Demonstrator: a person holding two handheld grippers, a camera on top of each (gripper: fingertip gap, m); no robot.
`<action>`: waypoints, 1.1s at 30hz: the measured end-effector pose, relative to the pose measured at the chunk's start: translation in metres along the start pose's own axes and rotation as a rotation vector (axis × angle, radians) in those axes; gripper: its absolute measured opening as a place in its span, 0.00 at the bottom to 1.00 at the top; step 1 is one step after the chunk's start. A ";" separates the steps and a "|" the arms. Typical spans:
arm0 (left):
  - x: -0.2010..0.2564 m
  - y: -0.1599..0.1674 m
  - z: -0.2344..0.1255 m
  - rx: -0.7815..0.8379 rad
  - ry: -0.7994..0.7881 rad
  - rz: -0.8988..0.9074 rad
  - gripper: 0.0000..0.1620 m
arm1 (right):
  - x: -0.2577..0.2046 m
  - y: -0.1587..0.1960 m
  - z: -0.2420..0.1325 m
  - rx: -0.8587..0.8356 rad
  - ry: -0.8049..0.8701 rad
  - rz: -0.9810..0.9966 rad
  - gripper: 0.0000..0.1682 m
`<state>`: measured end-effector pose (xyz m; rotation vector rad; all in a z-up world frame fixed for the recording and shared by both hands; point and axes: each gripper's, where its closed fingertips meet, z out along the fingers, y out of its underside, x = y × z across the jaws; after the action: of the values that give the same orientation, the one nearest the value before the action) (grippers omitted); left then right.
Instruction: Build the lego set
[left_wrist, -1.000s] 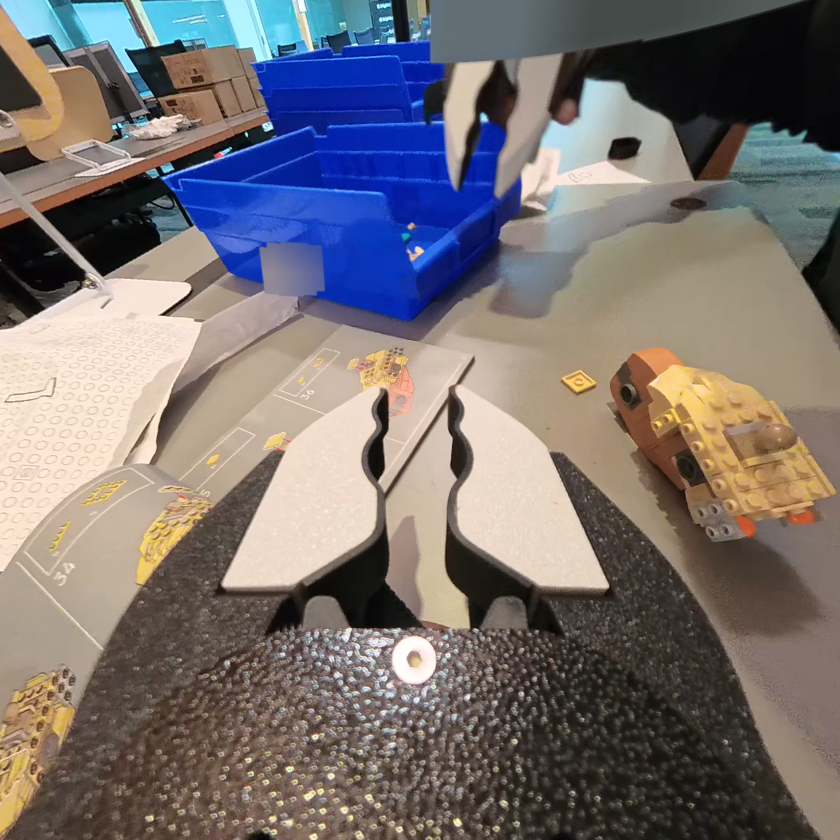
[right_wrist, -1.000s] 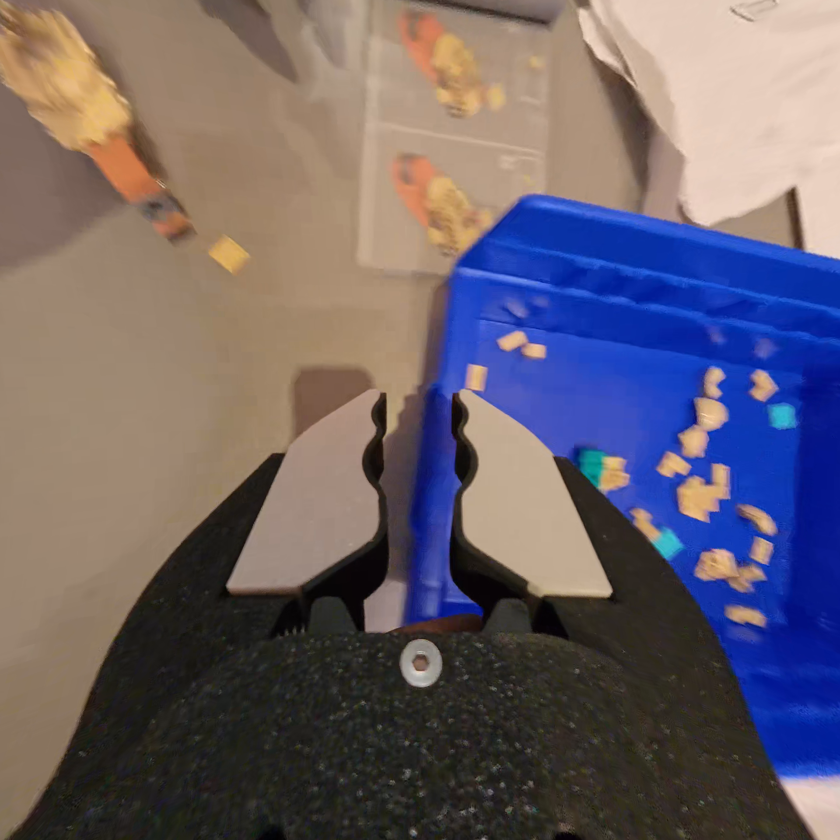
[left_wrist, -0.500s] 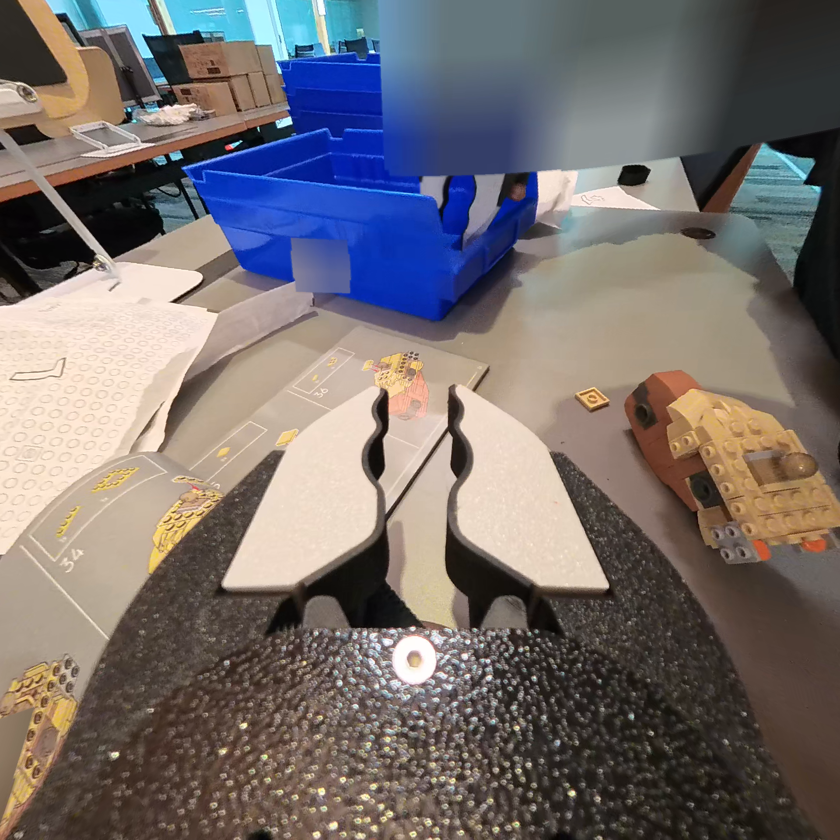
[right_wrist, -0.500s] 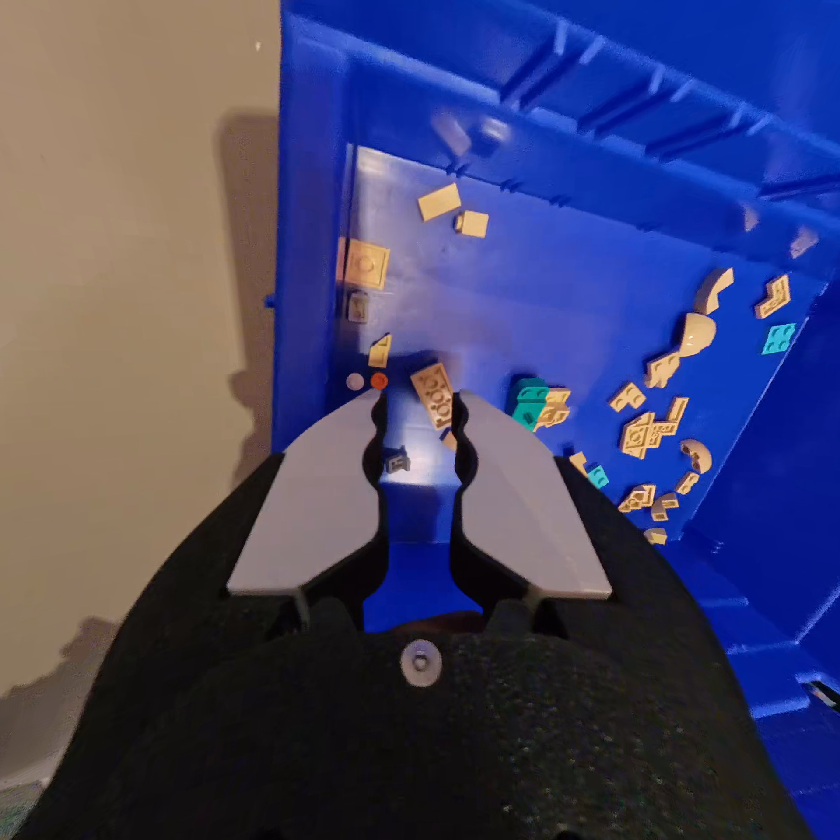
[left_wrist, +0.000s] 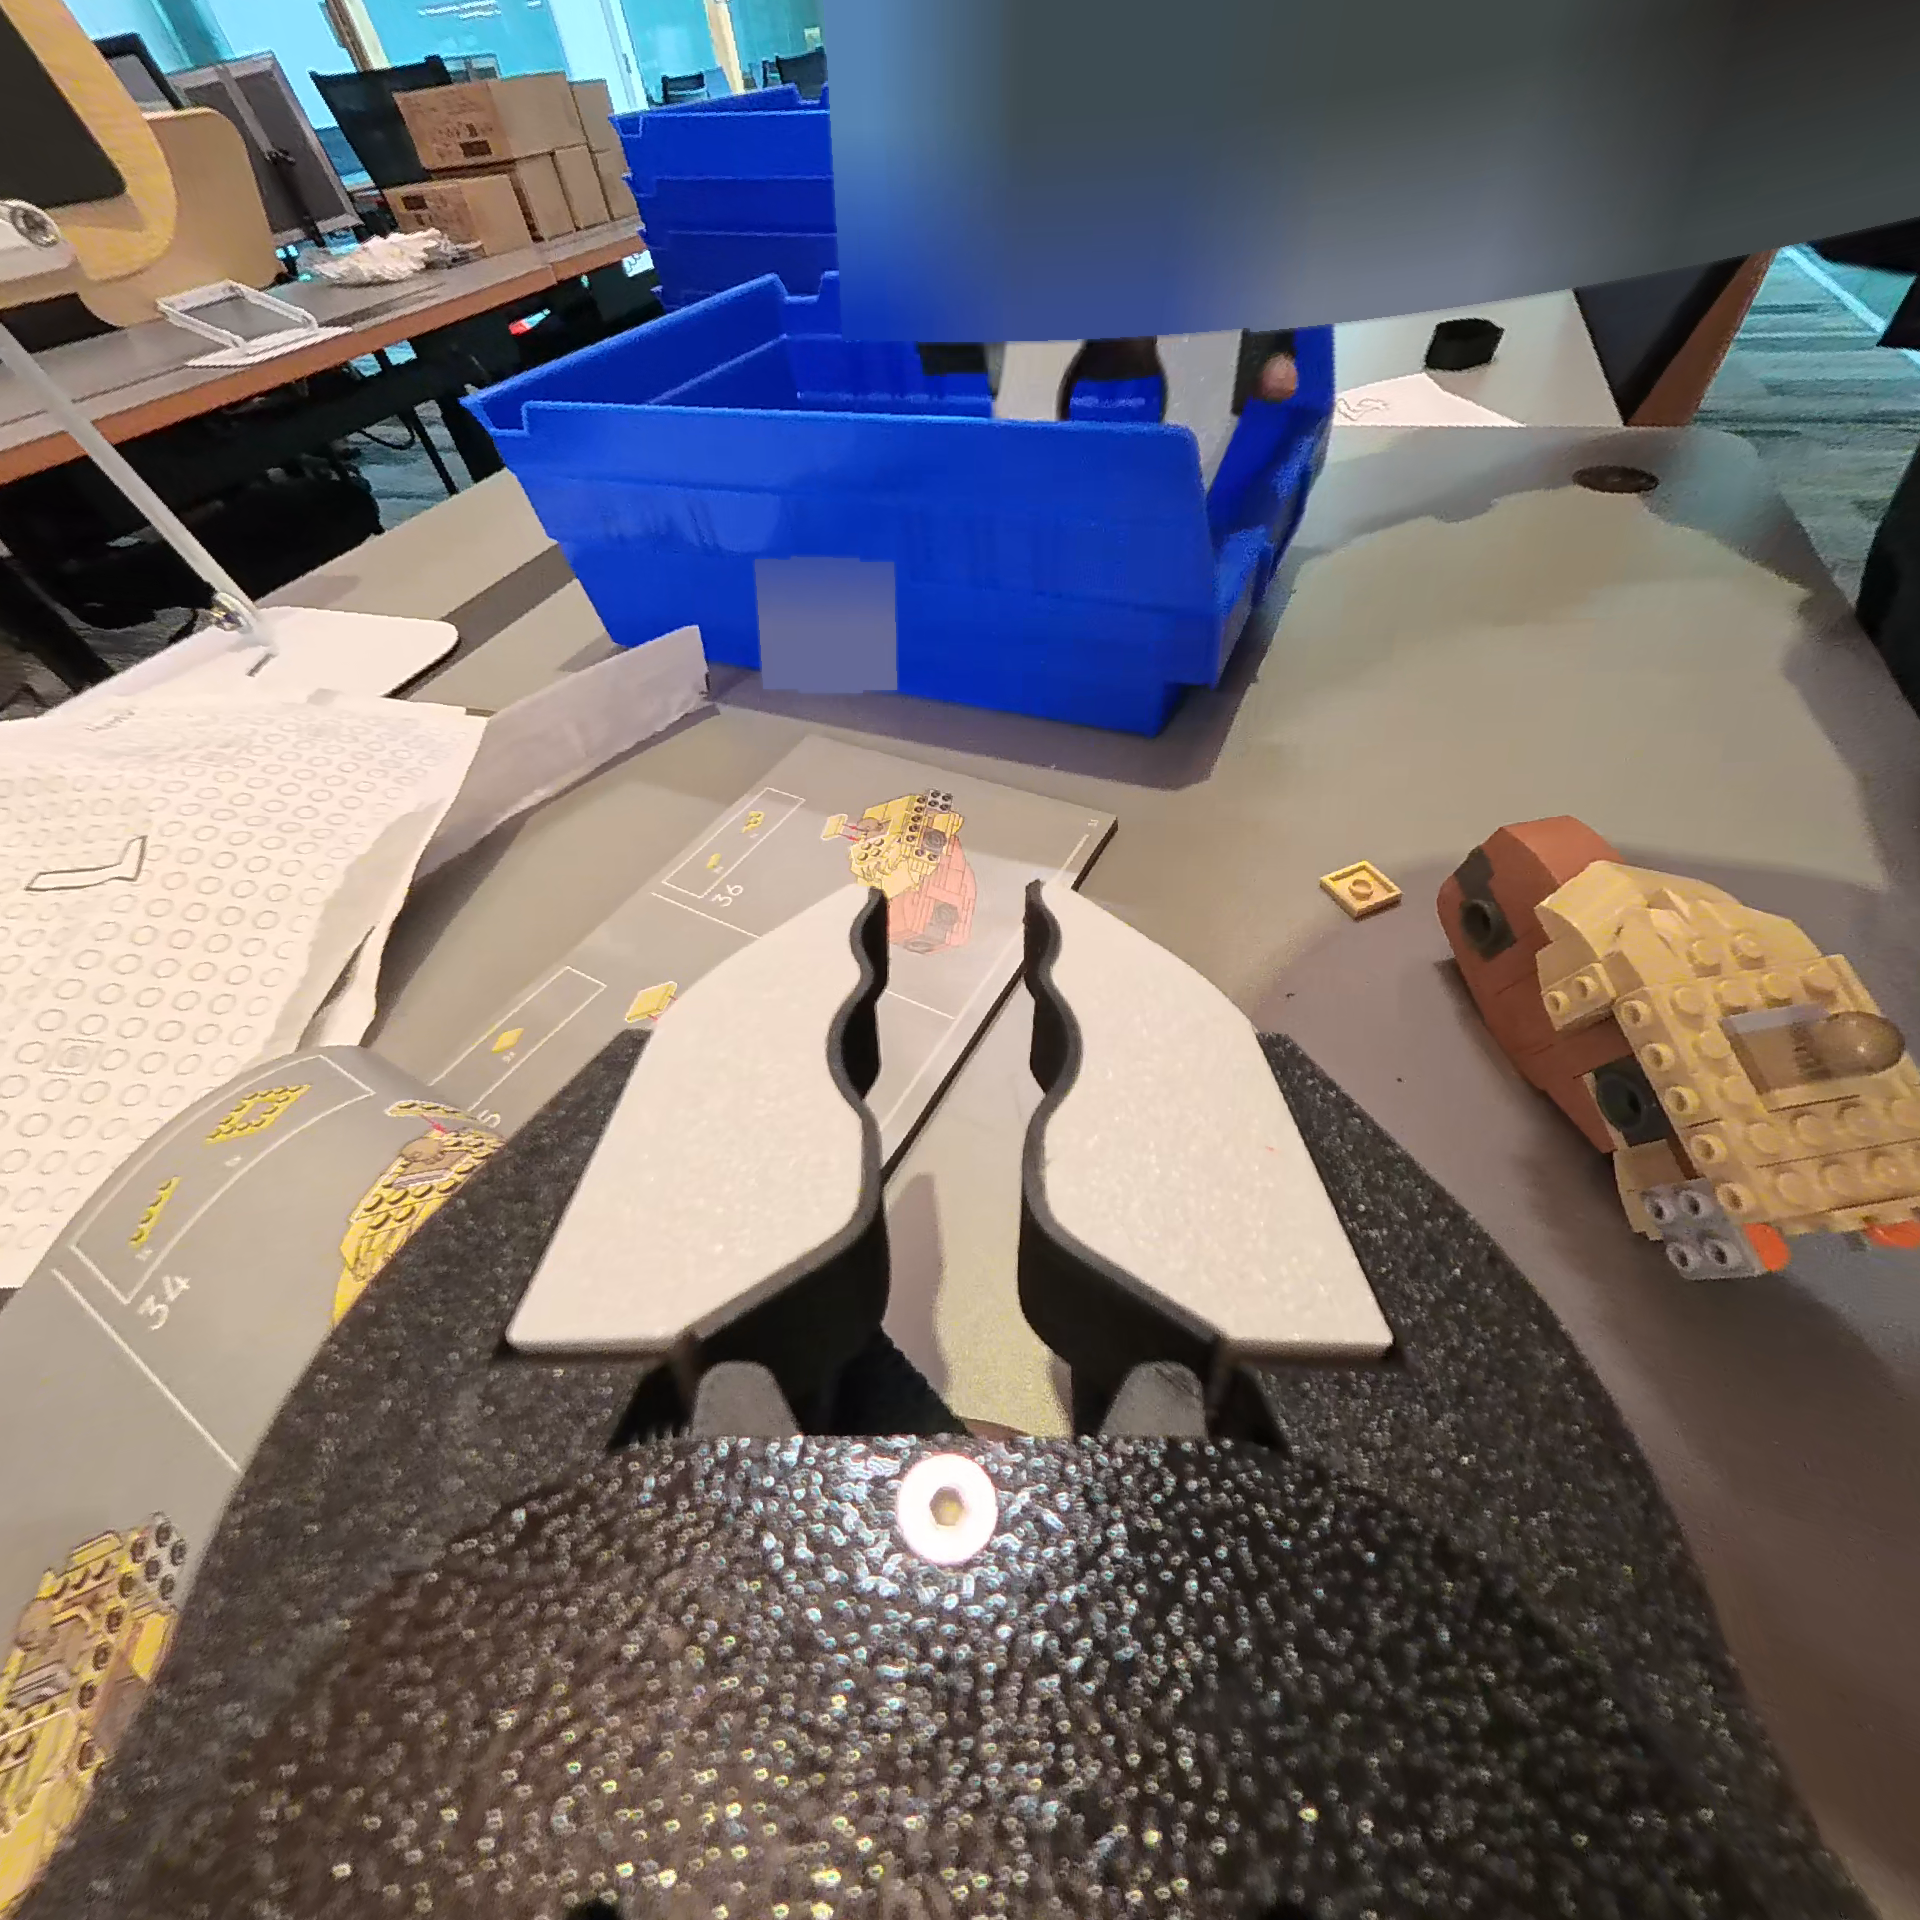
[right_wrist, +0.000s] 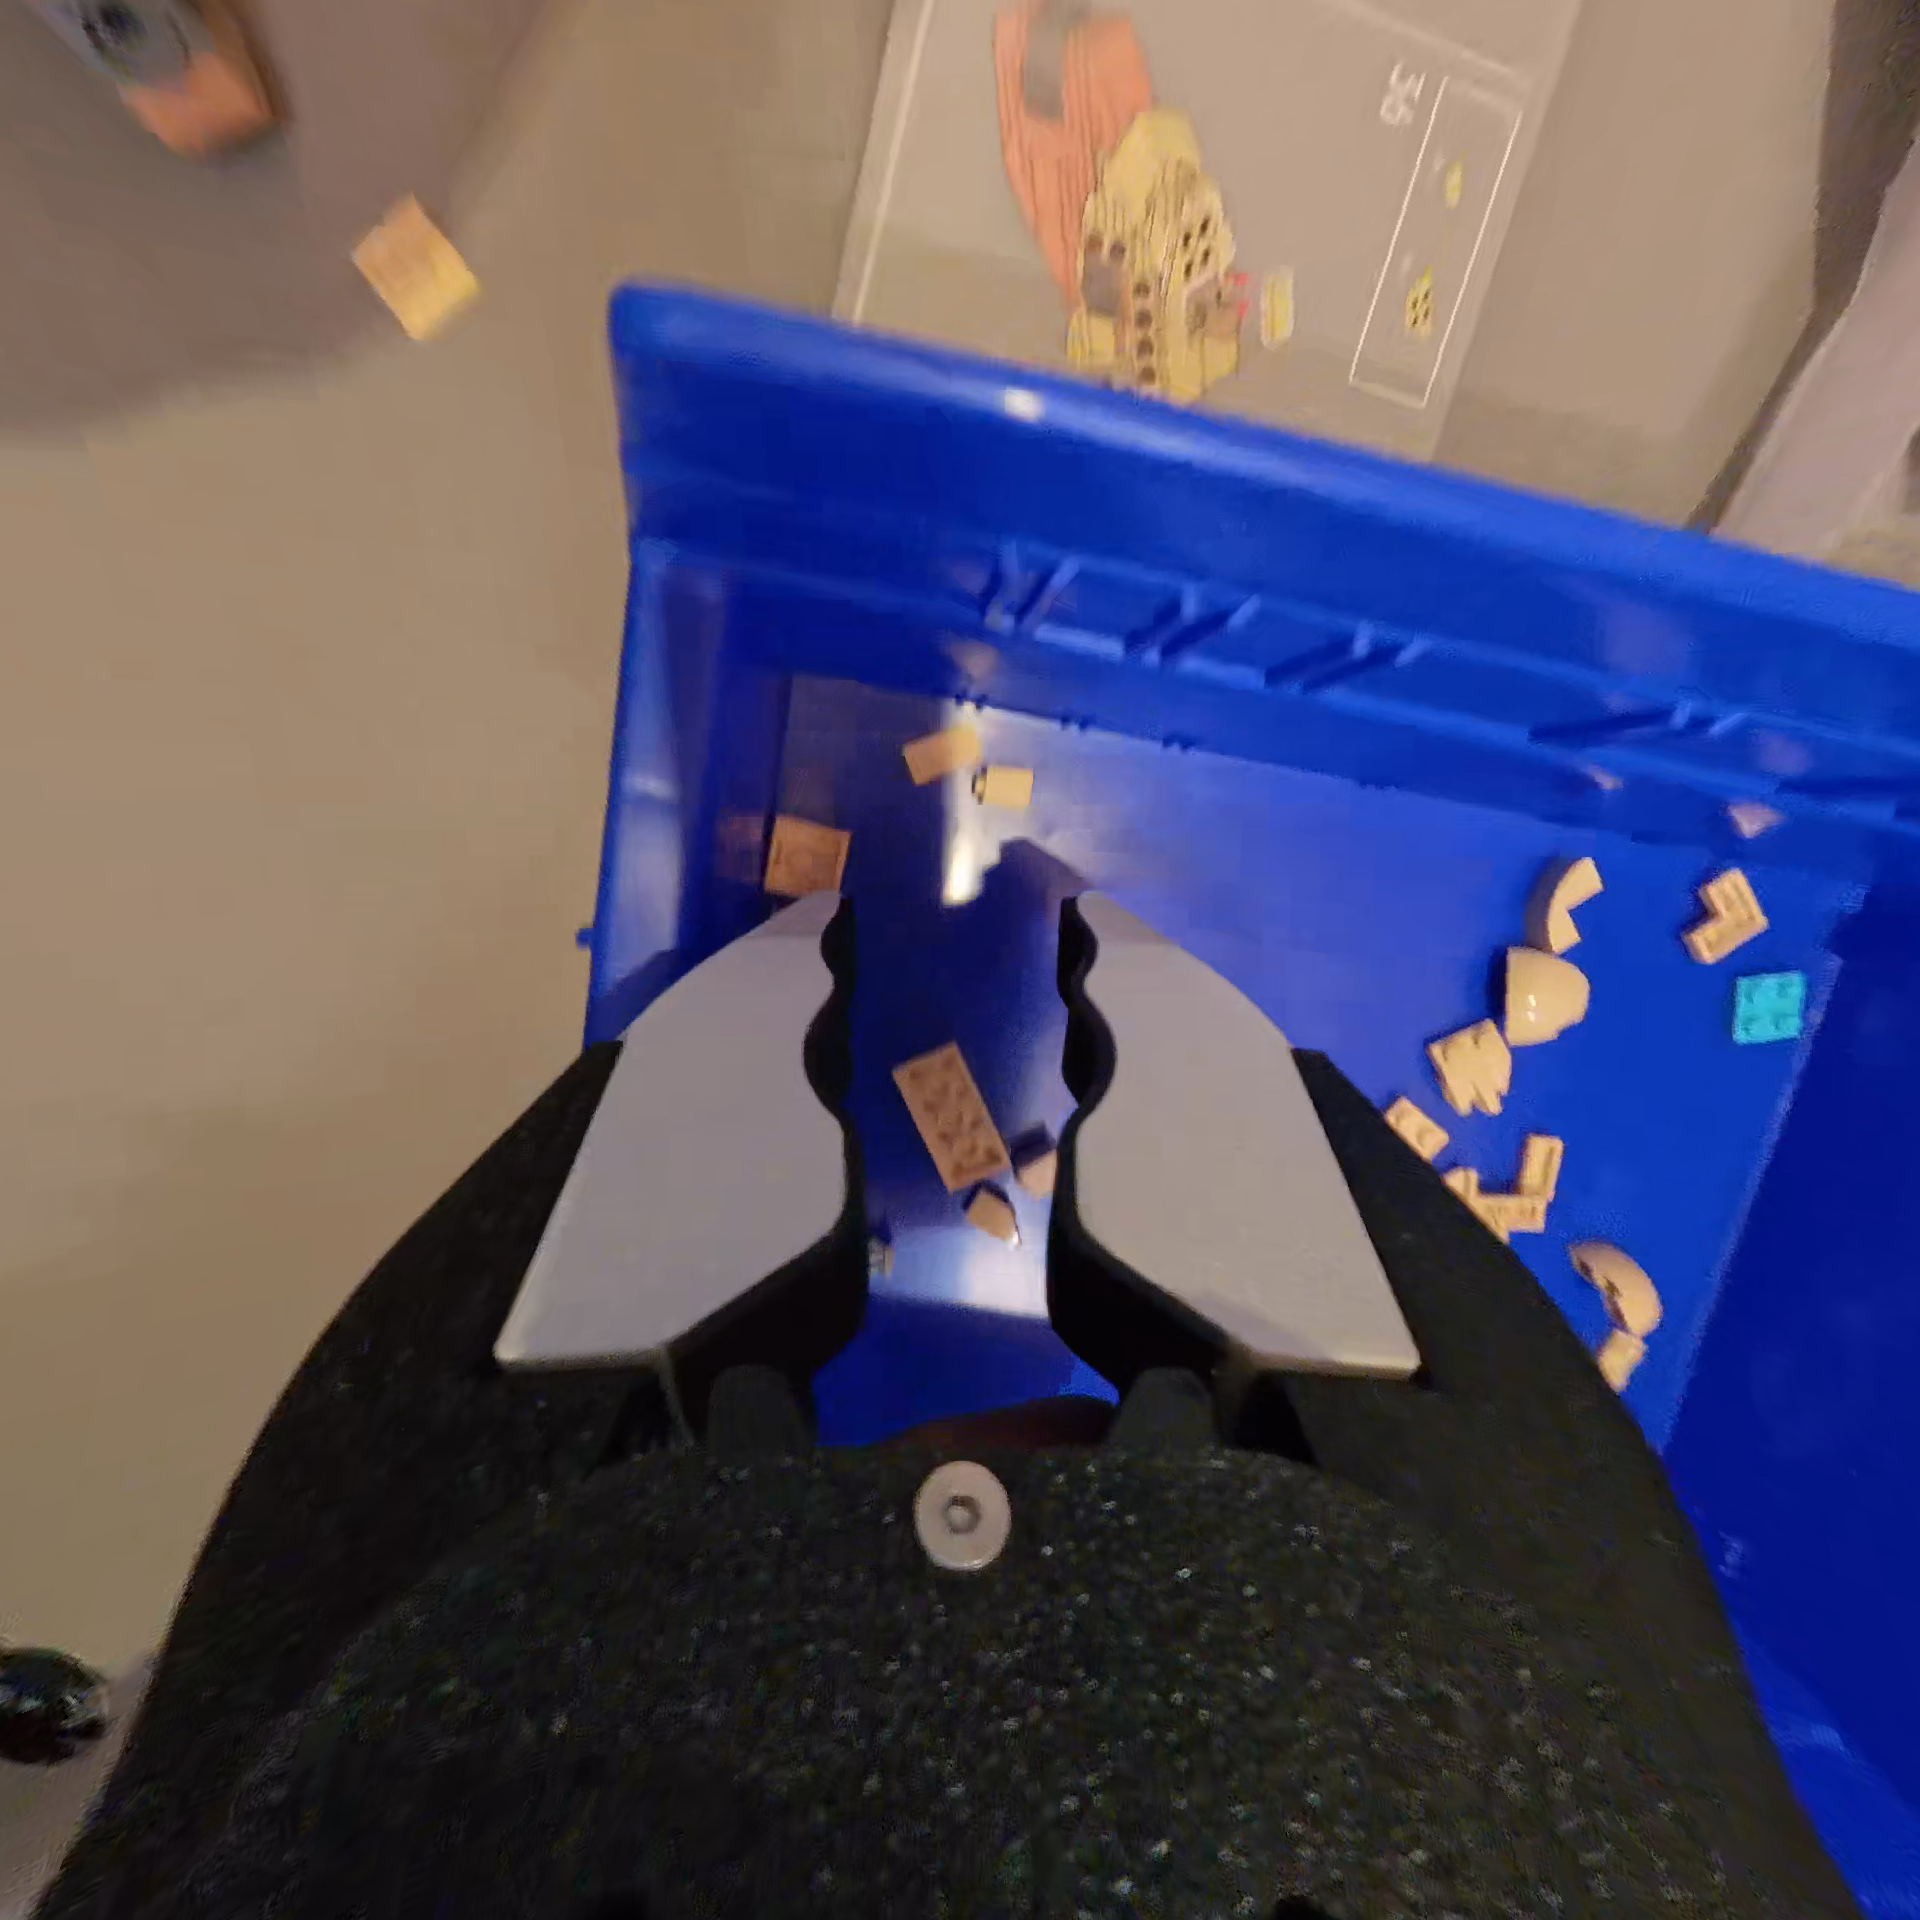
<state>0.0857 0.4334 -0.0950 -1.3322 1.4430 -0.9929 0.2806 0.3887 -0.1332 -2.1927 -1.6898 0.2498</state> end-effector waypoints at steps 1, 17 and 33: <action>0.000 0.000 0.000 0.000 -0.001 0.003 0.15 | 0.001 -0.003 0.004 0.009 -0.023 0.024 0.22; 0.000 -0.001 -0.001 0.006 -0.003 0.008 0.15 | 0.029 0.024 0.019 -0.190 0.149 -0.015 0.28; 0.000 -0.001 -0.001 0.010 -0.004 0.008 0.15 | 0.025 0.020 0.023 -0.183 0.121 -0.011 0.29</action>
<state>0.0850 0.4329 -0.0934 -1.3196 1.4379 -0.9904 0.2970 0.4128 -0.1605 -2.2758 -1.7172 -0.0424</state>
